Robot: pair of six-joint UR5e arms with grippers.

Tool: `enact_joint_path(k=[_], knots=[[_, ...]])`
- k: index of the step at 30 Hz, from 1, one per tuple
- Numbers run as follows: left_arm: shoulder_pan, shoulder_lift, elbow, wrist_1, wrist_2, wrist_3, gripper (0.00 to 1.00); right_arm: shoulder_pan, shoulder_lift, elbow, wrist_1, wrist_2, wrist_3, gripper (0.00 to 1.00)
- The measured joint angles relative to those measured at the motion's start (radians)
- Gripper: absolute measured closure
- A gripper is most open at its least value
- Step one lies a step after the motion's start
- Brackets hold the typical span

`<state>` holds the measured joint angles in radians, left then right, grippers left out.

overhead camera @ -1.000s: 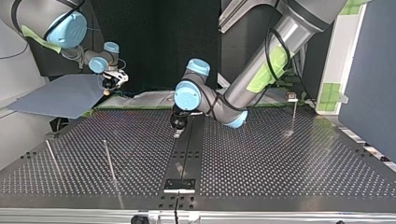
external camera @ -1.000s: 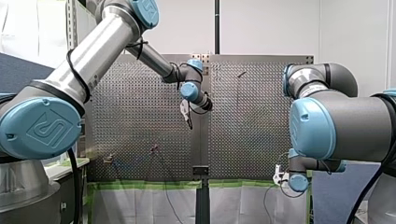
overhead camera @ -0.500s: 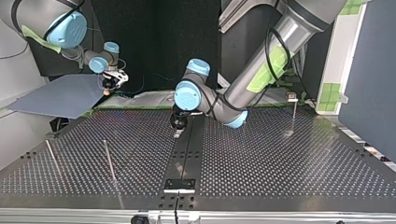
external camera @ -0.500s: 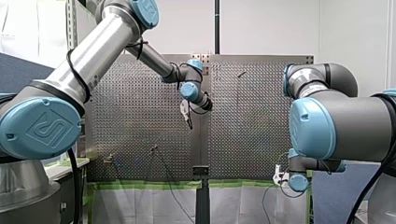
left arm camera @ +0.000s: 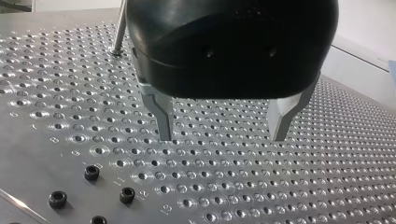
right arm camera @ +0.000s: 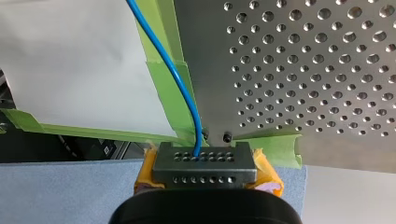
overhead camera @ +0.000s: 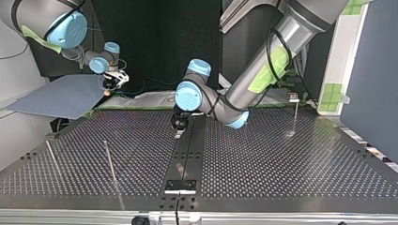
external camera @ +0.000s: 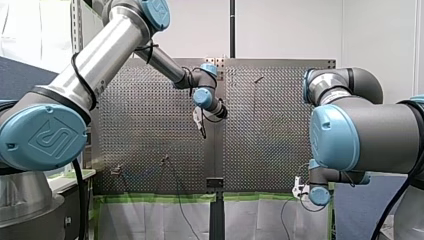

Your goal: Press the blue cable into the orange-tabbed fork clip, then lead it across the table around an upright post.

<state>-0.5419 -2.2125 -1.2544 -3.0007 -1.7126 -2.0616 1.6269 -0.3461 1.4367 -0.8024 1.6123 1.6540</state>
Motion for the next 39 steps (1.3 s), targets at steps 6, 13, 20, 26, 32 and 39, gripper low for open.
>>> enact_joint_path(k=[6,13,20,26,32,39], knots=[[0.0,0.0,0.0,0.0,0.0,0.0,0.01,0.0,0.0,0.0,0.0,0.0,0.0,1.0],[0.0,0.0,0.0,0.0,0.0,0.0,0.01,0.0,0.0,0.0,0.0,0.0,0.0,1.0],[0.0,0.0,0.0,0.0,0.0,0.0,0.01,0.0,0.0,0.0,0.0,0.0,0.0,1.0],[0.0,0.0,0.0,0.0,0.0,0.0,0.01,0.0,0.0,0.0,0.0,0.0,0.0,1.0],[-0.007,-0.008,-0.001,-0.007,-0.008,0.008,0.01,0.003,0.001,0.003,0.005,-0.001,0.0,1.0],[-0.015,-0.06,-0.001,-0.016,-0.036,0.026,0.01,0.004,0.001,0.004,0.009,-0.002,0.0,1.0]])
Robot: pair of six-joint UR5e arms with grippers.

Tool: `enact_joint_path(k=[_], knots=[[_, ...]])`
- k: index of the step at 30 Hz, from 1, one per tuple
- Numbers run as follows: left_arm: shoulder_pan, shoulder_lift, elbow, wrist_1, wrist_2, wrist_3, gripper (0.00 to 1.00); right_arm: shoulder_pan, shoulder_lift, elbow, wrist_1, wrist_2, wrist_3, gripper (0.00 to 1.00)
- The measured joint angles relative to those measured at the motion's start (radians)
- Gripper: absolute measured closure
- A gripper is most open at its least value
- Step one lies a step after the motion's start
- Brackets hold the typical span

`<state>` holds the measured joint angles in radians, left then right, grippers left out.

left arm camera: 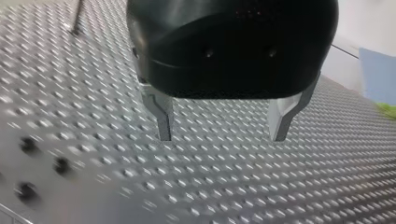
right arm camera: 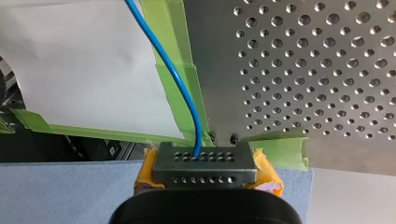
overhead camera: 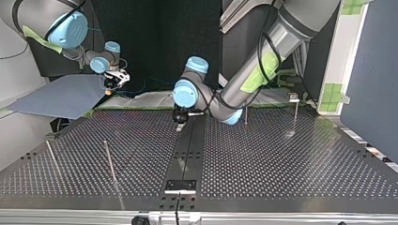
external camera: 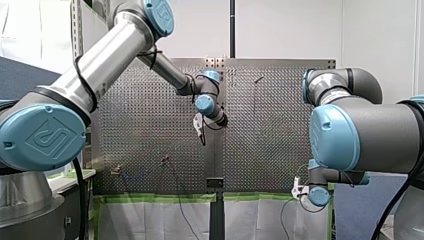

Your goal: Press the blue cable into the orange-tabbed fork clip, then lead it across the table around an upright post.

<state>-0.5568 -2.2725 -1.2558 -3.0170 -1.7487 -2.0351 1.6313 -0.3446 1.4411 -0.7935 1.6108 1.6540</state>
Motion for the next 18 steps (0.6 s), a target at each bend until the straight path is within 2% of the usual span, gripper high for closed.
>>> enact_joint_path(k=[9,16,18], knots=[[0.0,-0.065,0.0,0.0,-0.002,0.001,0.01,0.0,0.0,0.0,0.0,0.0,0.0,1.0],[0.0,-0.072,0.0,-0.001,-0.002,0.001,0.01,-0.001,-0.001,0.001,0.001,-0.001,-0.001,1.0],[0.0,-0.072,0.0,-0.001,-0.002,0.001,0.01,-0.007,-0.007,0.007,0.007,-0.007,-0.007,1.0]])
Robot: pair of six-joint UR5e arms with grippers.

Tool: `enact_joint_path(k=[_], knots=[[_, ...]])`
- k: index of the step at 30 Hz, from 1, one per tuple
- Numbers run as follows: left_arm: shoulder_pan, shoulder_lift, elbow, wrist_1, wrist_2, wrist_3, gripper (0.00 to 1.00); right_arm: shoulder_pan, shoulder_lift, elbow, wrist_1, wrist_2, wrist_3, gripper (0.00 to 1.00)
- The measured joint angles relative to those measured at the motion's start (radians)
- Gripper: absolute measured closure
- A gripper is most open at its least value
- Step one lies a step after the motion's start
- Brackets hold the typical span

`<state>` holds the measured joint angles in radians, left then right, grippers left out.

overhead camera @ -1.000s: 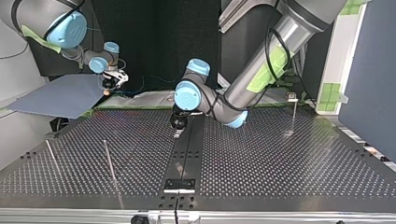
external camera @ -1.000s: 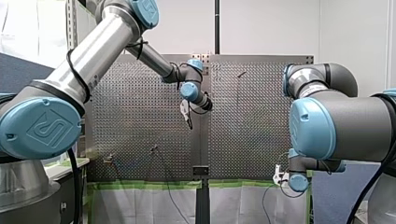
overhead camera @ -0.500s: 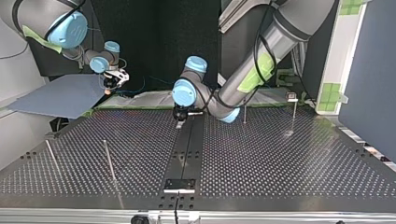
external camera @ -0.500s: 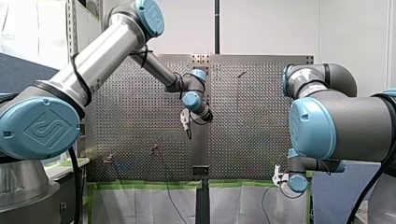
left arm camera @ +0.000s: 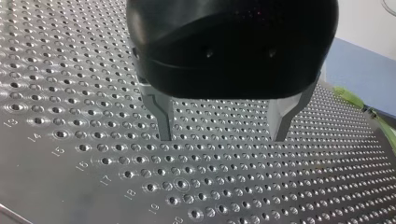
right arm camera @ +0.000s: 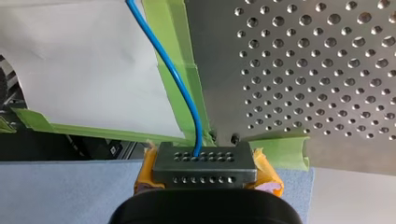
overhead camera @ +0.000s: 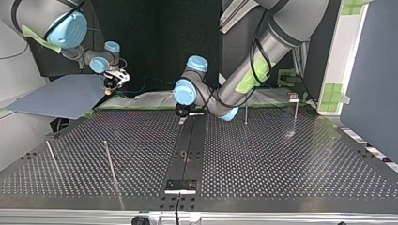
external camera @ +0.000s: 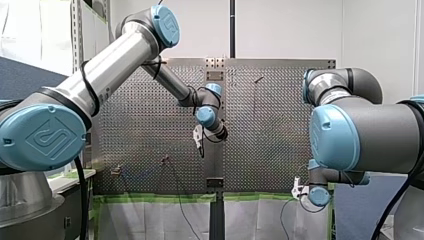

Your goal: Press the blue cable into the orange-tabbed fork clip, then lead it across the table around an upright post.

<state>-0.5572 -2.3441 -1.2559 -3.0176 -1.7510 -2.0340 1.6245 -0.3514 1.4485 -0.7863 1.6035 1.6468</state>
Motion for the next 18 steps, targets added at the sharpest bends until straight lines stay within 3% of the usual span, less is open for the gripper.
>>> enact_joint_path(k=[6,12,18], knots=[[0.0,0.0,0.0,0.0,0.0,0.0,0.01,-0.031,-0.045,0.044,0.045,-0.044,-0.032,1.0],[0.0,0.0,0.0,0.0,0.0,0.0,0.01,-0.036,-0.082,0.091,0.084,-0.065,-0.037,1.0],[0.0,0.0,0.0,0.0,0.0,0.0,0.01,-0.036,-0.088,0.138,0.091,-0.066,-0.037,1.0]])
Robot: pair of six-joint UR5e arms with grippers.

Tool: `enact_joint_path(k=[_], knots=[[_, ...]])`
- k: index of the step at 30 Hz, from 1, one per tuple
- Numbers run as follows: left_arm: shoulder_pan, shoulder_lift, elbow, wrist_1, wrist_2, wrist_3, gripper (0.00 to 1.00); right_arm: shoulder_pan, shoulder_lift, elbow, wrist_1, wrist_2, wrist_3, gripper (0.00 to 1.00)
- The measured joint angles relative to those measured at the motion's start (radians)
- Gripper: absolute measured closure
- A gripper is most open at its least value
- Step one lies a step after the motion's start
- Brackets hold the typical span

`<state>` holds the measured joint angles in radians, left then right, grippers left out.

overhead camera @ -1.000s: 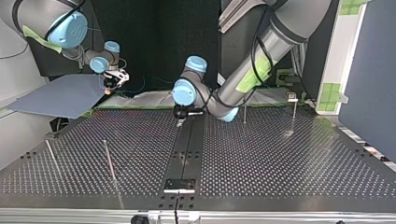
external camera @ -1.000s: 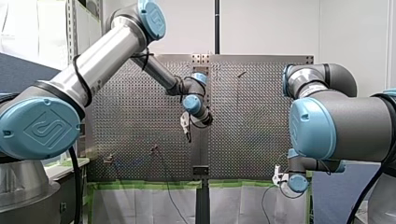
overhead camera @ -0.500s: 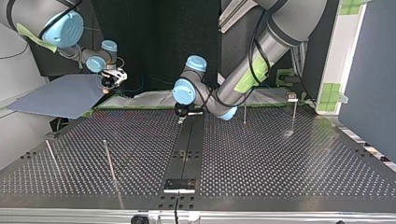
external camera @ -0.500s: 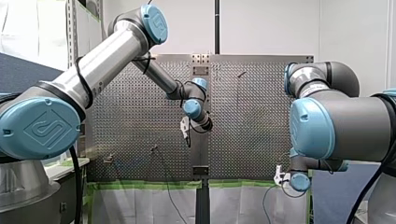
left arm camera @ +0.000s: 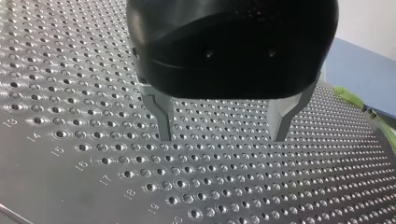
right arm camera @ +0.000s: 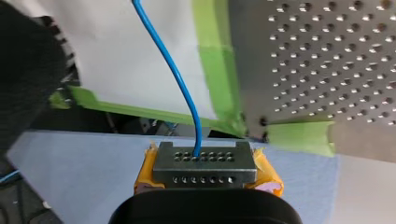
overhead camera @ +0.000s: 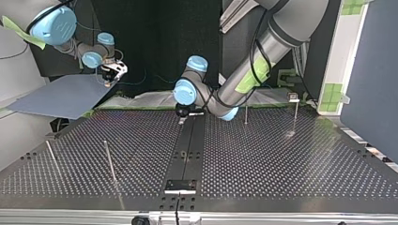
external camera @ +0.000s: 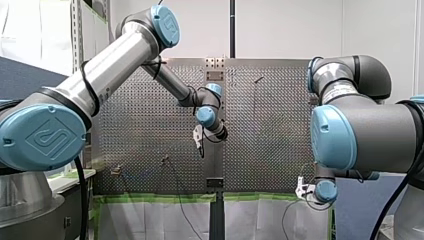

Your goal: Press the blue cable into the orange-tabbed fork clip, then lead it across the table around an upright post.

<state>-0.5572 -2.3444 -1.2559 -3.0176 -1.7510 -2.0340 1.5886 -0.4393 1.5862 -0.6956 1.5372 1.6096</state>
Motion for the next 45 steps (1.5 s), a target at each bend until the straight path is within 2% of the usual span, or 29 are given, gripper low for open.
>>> enact_joint_path(k=[7,10,15,17,20,24,28,34,37,41,45], knots=[[-0.006,0.006,0.0,-0.006,-0.006,0.006,0.01,-0.002,-0.003,0.053,0.0,-0.003,0.002,1.0],[-0.021,0.021,-0.007,-0.009,-0.021,0.019,0.01,-0.011,-0.019,0.075,0.002,-0.004,0.018,1.0],[-0.063,0.063,-0.022,0.006,-0.041,0.008,0.01,0.003,-0.067,0.086,-0.005,0.028,0.067,1.0],[-0.081,0.081,-0.024,-0.002,-0.037,0.011,0.01,0.008,-0.086,0.087,-0.018,0.027,0.086,1.0],[-0.1,0.108,-0.024,-0.023,-0.046,0.028,0.01,0.013,-0.106,0.087,-0.044,0.01,0.115,1.0],[-0.109,0.141,-0.024,-0.054,-0.072,0.058,0.01,0.017,-0.095,0.087,-0.074,-0.017,0.146,1.0],[-0.108,0.168,-0.025,-0.08,-0.092,0.084,0.01,0.018,-0.069,0.087,-0.103,-0.031,0.176,1.0],[-0.103,0.214,-0.025,-0.104,-0.067,0.131,0.01,0.02,-0.033,0.087,-0.157,-0.035,0.225,1.0],[-0.097,0.244,-0.025,-0.087,-0.039,0.16,0.01,0.021,-0.029,0.086,-0.183,-0.035,0.234,1.0],[-0.088,0.282,-0.025,-0.054,-0.002,0.194,0.01,0.024,-0.028,0.086,-0.213,-0.035,0.235,1.0],[-0.075,0.321,-0.024,-0.02,0.038,0.185,0.01,0.027,-0.028,0.081,-0.235,-0.035,0.232,1.0]])
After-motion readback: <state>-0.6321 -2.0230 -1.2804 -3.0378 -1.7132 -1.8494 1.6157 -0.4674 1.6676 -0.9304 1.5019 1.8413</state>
